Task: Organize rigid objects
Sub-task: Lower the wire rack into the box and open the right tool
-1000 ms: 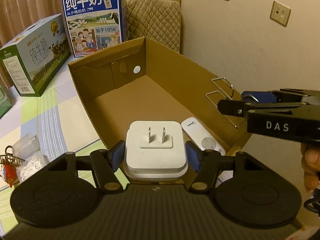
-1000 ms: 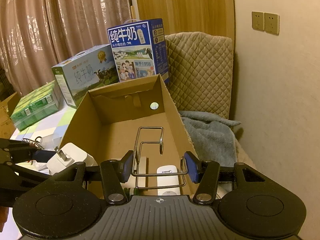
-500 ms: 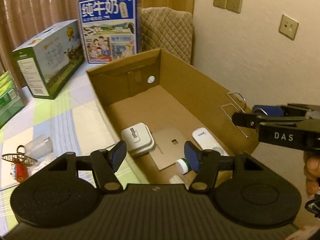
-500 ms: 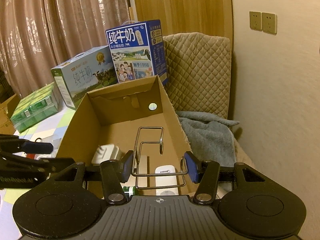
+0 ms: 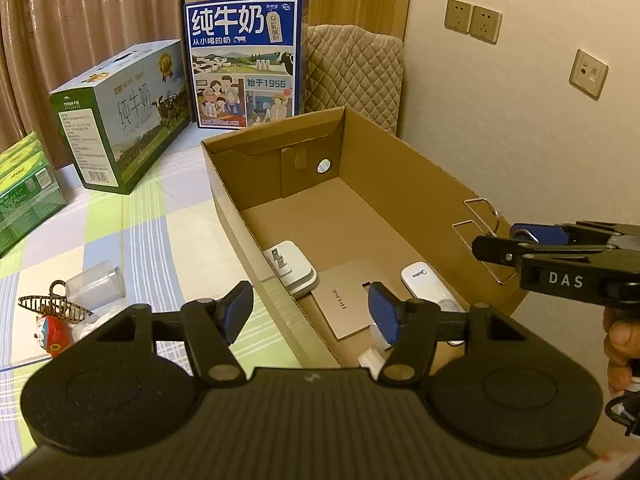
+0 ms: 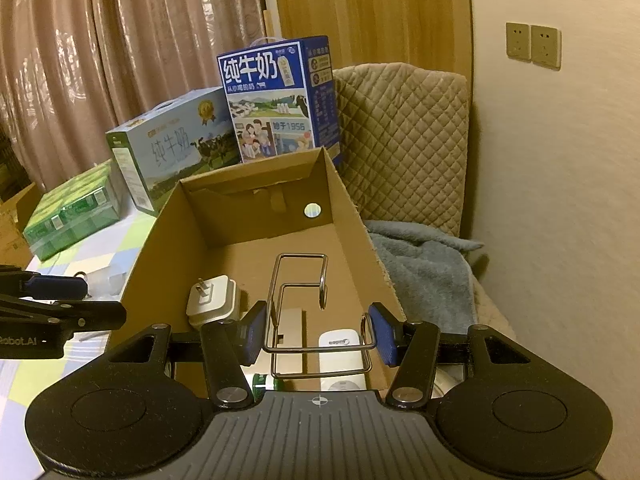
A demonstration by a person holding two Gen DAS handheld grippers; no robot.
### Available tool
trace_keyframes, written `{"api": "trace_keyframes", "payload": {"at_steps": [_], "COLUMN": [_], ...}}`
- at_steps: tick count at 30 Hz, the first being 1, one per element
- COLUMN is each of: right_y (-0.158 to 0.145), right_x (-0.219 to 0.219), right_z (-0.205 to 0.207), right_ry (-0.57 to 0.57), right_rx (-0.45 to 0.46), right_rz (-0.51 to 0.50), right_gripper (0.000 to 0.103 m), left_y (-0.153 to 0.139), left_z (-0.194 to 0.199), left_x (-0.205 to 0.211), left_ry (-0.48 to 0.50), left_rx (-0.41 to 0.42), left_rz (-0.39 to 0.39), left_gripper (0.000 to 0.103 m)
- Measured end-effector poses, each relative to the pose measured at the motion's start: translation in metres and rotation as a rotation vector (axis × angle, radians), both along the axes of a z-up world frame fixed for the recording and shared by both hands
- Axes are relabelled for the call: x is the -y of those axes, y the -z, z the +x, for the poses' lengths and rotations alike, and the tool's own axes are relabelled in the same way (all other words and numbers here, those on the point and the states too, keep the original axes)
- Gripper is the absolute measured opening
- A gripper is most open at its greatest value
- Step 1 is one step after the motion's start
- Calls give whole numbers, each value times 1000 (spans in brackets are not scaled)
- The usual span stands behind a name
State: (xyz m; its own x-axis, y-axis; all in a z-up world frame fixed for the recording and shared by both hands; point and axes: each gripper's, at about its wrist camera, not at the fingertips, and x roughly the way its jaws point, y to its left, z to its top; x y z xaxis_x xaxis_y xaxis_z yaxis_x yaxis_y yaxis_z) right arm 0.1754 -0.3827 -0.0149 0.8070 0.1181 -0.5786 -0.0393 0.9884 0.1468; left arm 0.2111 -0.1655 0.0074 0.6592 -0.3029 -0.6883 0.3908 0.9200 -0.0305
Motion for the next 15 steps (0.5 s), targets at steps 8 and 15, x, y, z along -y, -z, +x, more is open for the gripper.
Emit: {"api": "trace_keyframes", "payload": {"at_steps": [8, 15], "right_y": [2, -3], "right_x": [2, 5], "right_z": [3, -2], "right_ry": [1, 24], "right_rx": [-9, 24], "right_rz": [23, 35], "right_gripper": [51, 57], "left_y": [0, 2], "left_z": [0, -3], "left_x": [-1, -8], "left_ry": [0, -15], "left_rx": [-3, -5], "left_rz": [-6, -9], "left_gripper": [59, 59]}}
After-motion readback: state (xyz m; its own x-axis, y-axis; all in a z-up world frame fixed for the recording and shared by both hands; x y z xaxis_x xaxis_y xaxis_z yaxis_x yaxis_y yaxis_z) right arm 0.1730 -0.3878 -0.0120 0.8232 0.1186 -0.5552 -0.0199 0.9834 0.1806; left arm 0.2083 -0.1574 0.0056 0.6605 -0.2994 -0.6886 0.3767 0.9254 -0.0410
